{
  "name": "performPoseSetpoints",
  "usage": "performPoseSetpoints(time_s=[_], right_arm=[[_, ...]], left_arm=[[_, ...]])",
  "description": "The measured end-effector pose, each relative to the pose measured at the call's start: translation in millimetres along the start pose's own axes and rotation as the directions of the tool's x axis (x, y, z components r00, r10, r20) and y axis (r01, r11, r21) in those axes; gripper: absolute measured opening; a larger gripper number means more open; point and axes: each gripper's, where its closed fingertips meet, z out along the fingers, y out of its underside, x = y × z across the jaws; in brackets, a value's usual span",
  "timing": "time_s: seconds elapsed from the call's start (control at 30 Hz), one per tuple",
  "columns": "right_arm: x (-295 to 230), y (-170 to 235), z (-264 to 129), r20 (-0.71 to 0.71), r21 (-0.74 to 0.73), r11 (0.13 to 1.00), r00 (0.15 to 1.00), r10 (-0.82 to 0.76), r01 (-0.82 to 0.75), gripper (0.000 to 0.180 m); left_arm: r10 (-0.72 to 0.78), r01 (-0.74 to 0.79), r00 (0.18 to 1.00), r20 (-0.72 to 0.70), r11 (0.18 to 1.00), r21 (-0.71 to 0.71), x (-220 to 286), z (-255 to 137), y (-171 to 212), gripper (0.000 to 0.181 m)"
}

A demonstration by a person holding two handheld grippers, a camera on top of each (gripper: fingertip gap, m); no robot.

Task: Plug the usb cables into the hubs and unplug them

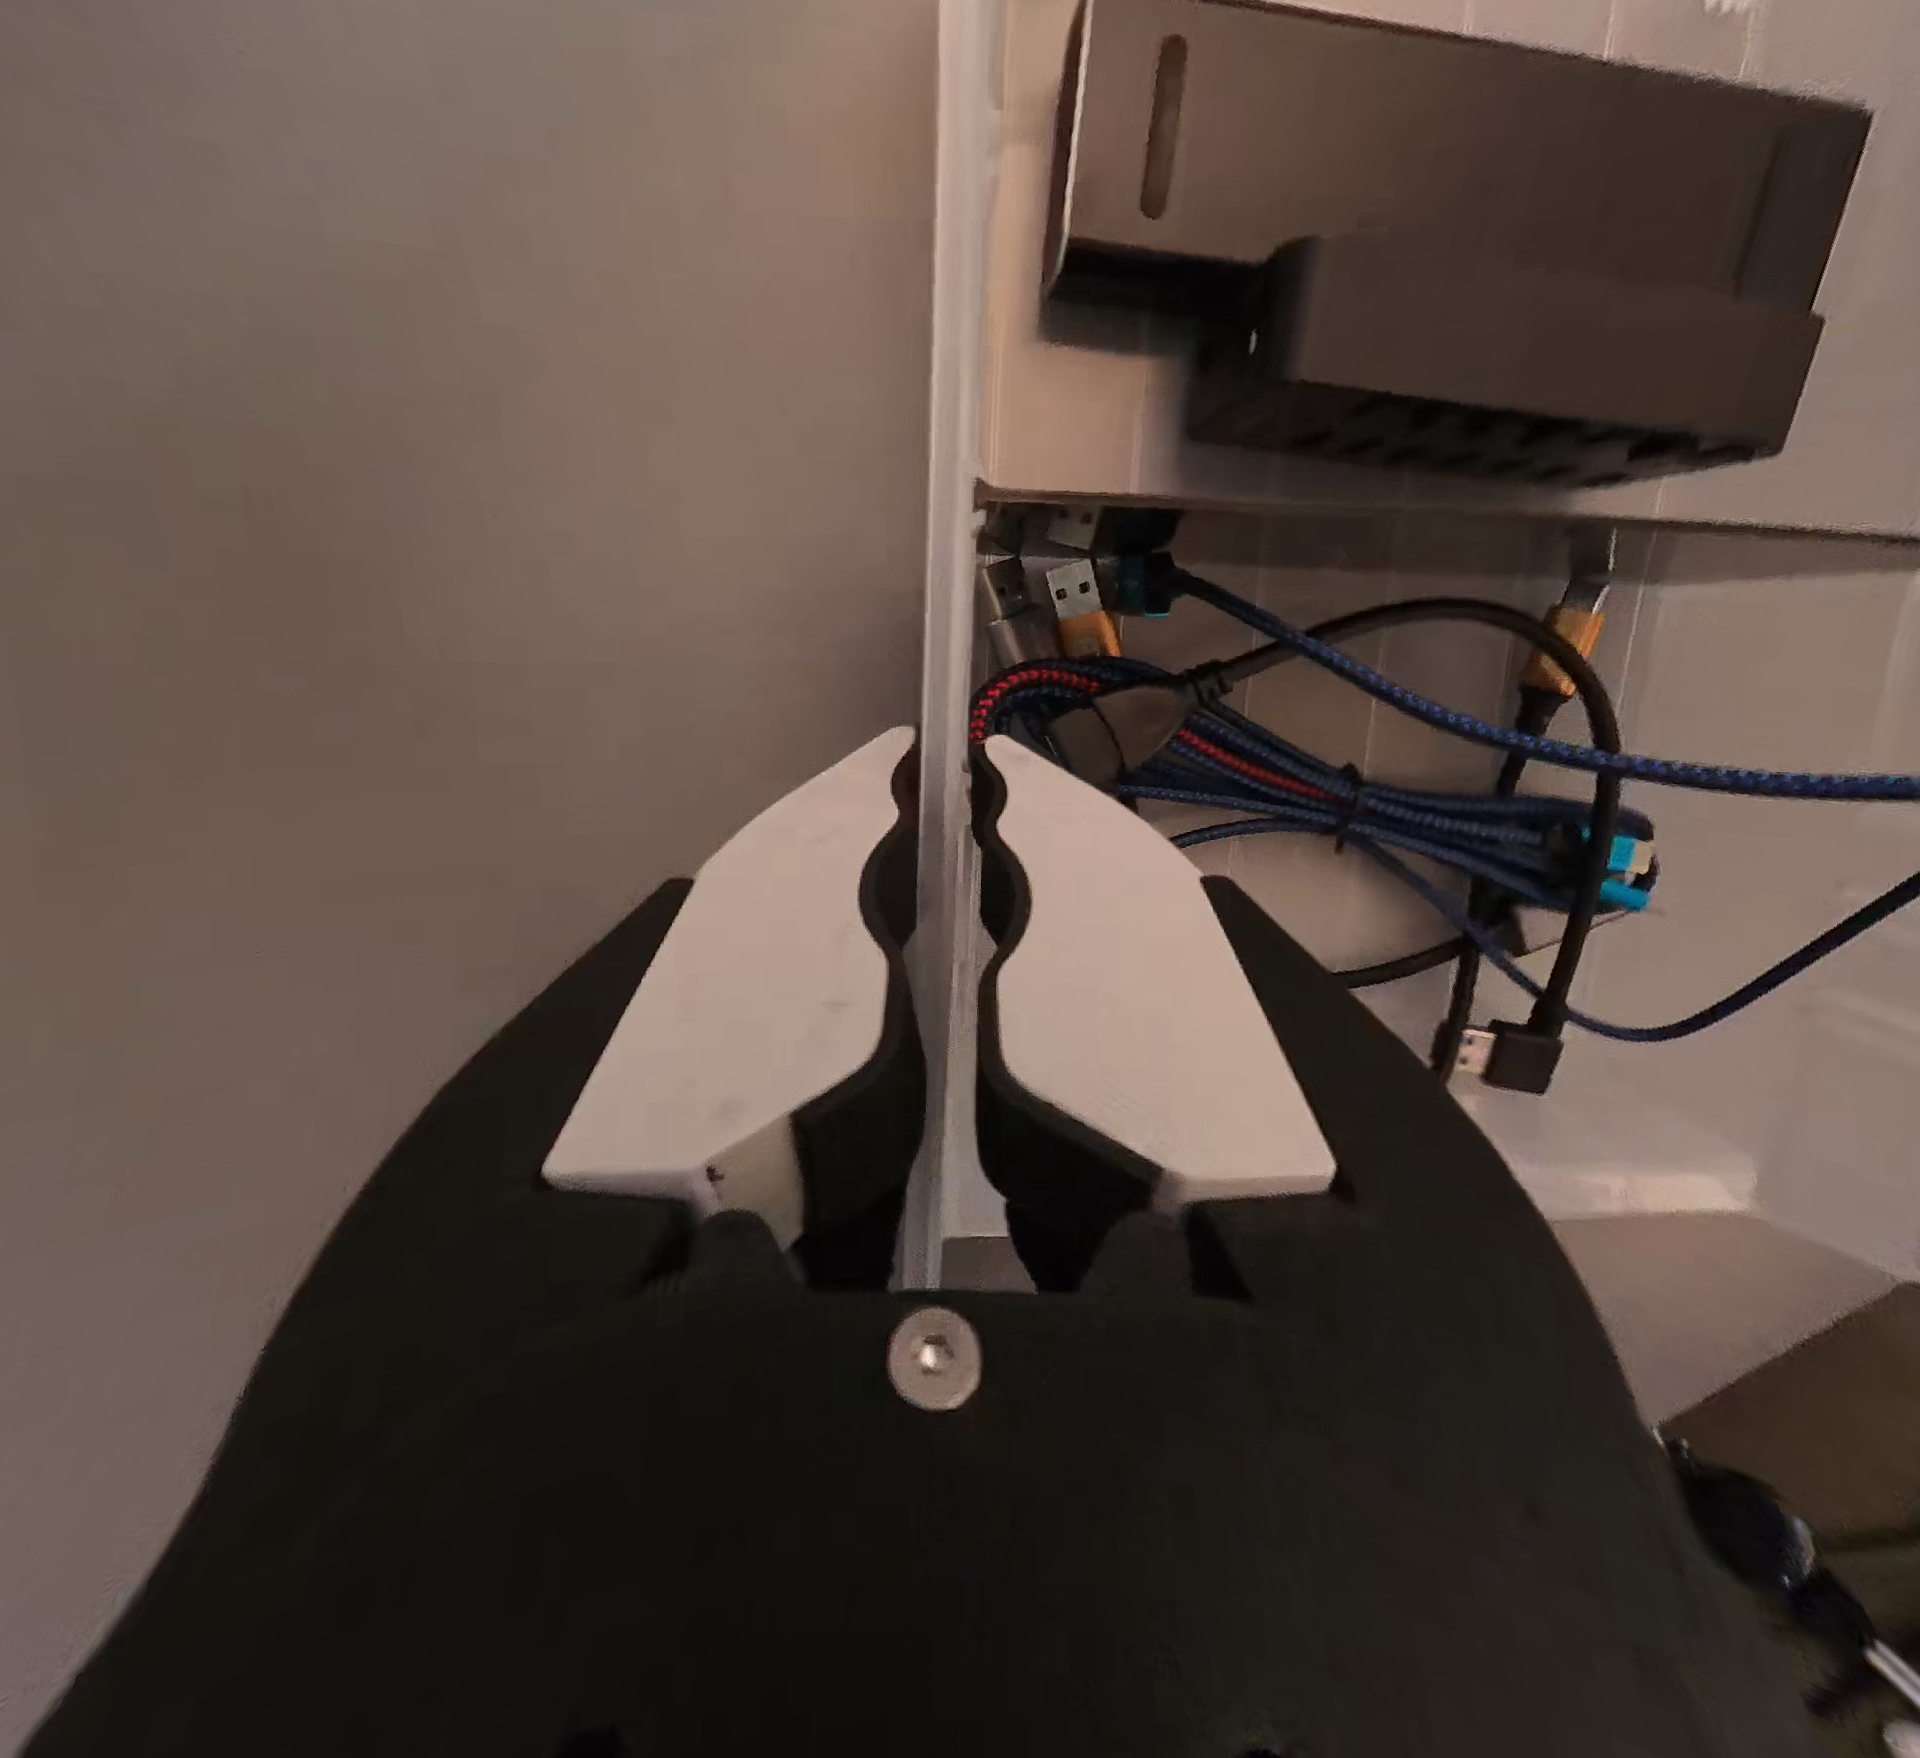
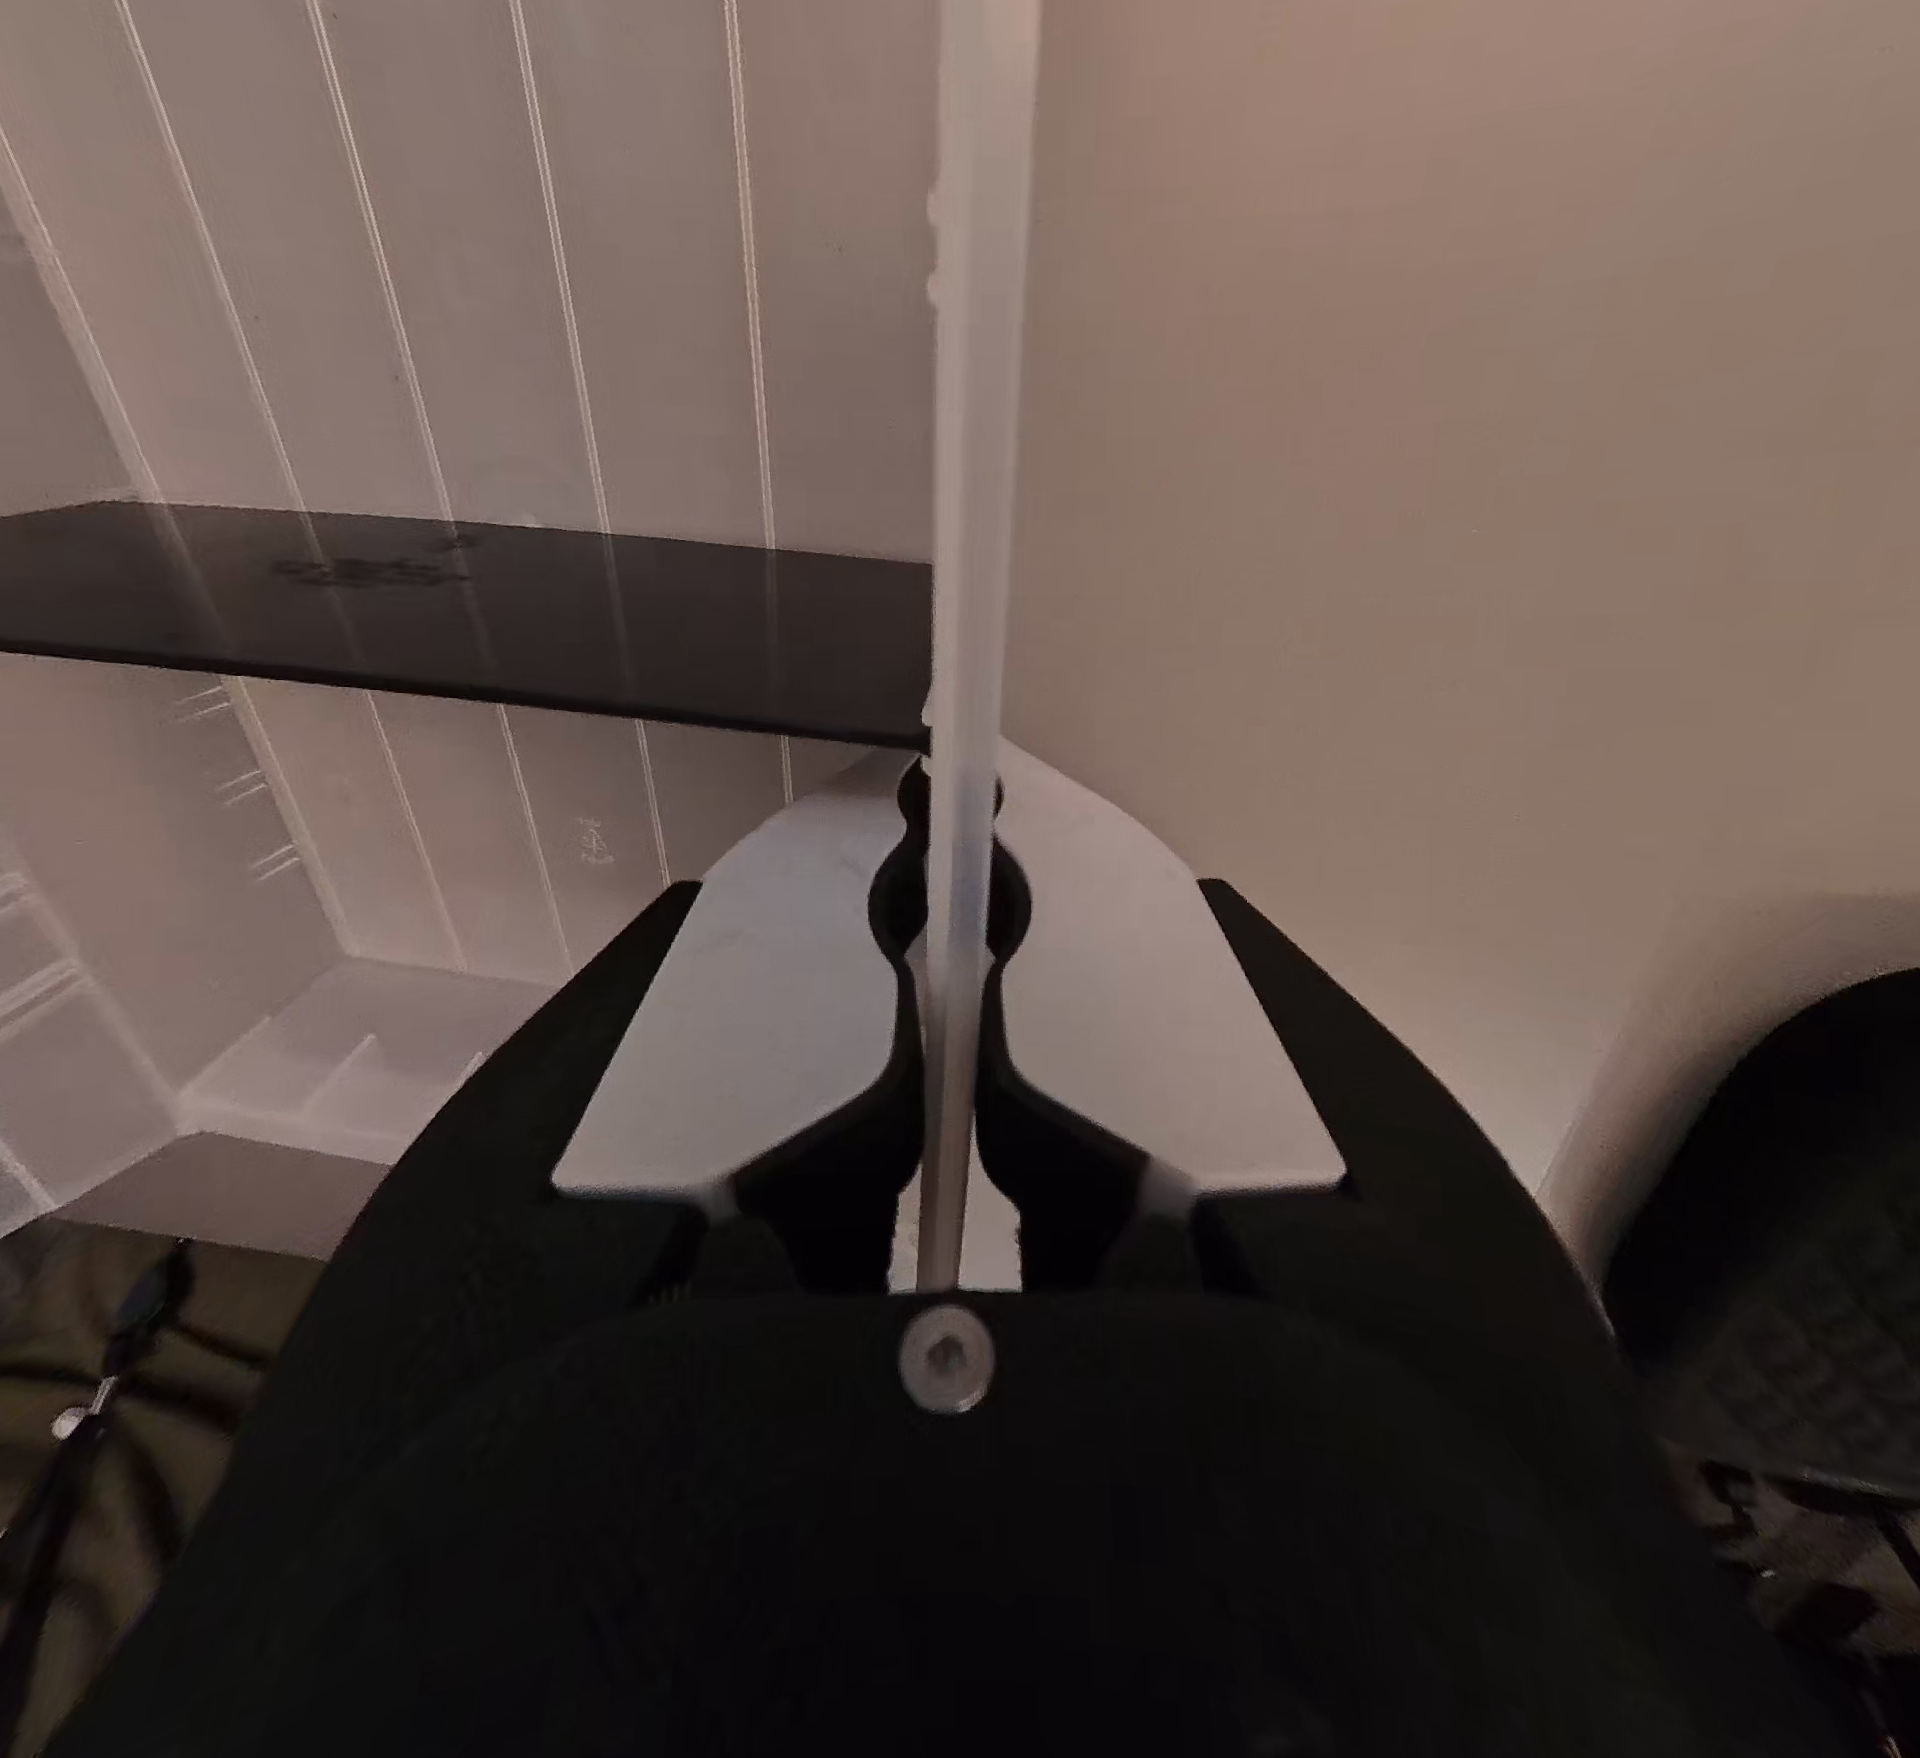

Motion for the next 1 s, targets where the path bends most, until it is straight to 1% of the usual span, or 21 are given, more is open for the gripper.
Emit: performPoseSetpoints(time_s=[0.03, 0.17, 0.33, 0.5, 0.6, 0.77, 0.9, 1.0], right_arm=[[0, 0, 0, 0.002, 0.000, 1.000, 1.000, -0.002, 0.002, 0.005], [6, -2, -1, -0.001, -0.004, 1.000, 1.000, -0.001, 0.001, 0.005], [16, -7, -3, -0.002, -0.013, 1.000, 1.000, 0.020, -0.020, 0.004], [22, -12, -4, -0.007, -0.007, 1.000, 1.000, 0.016, -0.016, 0.005], [25, -14, -4, -0.004, 0.007, 1.000, 1.000, 0.029, -0.028, 0.005], [26, -15, -4, -0.008, 0.009, 0.999, 0.999, 0.034, -0.034, 0.005], [29, -14, -5, -0.008, 0.017, 0.999, 0.999, 0.037, -0.036, 0.005], [30, -14, -5, -0.008, 0.031, 0.999, 0.999, 0.039, -0.039, 0.005]], left_arm=[[-0.022, 0.022, 1.000, 0.002, 1.000, 0.002, -15, -5, 9, 0.003], [-0.121, 0.121, 0.991, 0.061, 0.993, 0.004, -81, -31, 56, 0.004], [-0.289, 0.285, 0.950, 0.120, 0.957, 0.046, -168, -68, 123, 0.004], [-0.481, 0.466, 0.859, 0.176, 0.877, 0.118, -246, -102, 187, 0.004], [-0.547, 0.524, 0.808, 0.218, 0.837, 0.156, -279, -118, 216, 0.004], [-0.585, 0.558, 0.777, 0.233, 0.811, 0.176, -310, -129, 235, 0.004], [-0.549, 0.529, 0.806, 0.223, 0.836, 0.145, -321, -130, 235, 0.004], [-0.515, 0.493, 0.819, 0.253, 0.857, 0.149, -329, -128, 230, 0.005]])
